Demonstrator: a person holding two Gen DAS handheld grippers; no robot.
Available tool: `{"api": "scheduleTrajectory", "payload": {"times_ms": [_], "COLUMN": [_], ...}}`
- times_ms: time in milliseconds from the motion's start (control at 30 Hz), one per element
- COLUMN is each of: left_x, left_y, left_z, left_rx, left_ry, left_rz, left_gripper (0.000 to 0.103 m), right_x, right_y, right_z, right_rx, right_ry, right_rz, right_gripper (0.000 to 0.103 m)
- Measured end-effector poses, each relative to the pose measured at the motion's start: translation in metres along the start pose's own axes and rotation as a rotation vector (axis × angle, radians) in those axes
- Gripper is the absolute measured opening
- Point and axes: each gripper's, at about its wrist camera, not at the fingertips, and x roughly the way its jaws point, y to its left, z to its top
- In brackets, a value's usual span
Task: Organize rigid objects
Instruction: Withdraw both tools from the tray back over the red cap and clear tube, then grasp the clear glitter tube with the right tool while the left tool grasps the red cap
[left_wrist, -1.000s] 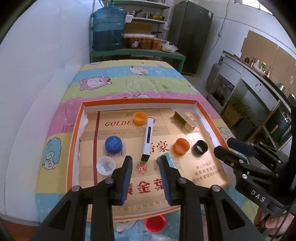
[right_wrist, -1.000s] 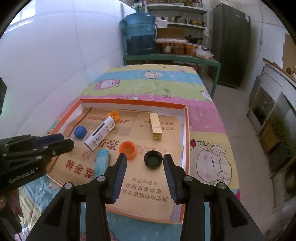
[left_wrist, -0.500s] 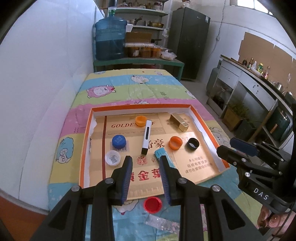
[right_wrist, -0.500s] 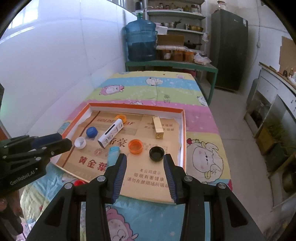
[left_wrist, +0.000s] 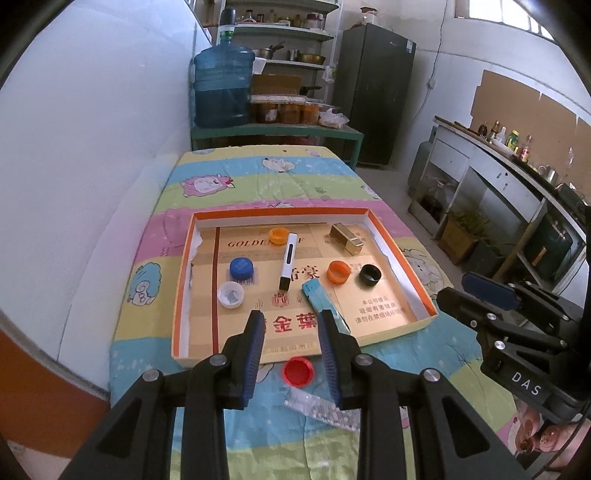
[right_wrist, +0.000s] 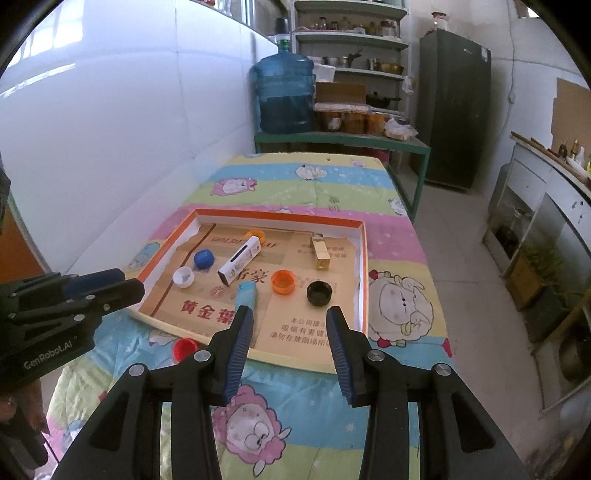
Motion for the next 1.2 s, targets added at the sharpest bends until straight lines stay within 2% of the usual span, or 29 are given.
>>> {"api": "scheduleTrajectory", "payload": {"times_ms": [667, 800, 967, 1200], "left_x": [-0.037, -0.036, -0.033, -0.028], "left_y": [0.018, 0.024, 0.033, 0.041], "left_z": [-0.045, -0.056, -0.065, -0.07], "left_rx": [-0.051, -0.068, -0.091, -0.106], "left_ry": [-0.006, 0.008, 0.029, 0.044], "left_rz": [-0.009, -0.013, -0.011, -0.002], "left_gripper": [0.03, 0.03, 0.03, 0.03], "right_x": [-0.029, -0.017, 0.016, 0.06], "right_y": [0.036, 0.046, 0.062, 0.08], "right_z": [-0.039, -0.049, -0.063, -0.072], "right_rx": [-0.047, -0.075, -0.165, -0.273], "right_ry": [0.024, 0.057, 0.135, 0.216], "right_rz": [0.041, 0.104, 0.195, 0.235], "right_gripper": [0.042, 0.042, 0.042, 0.042]}}
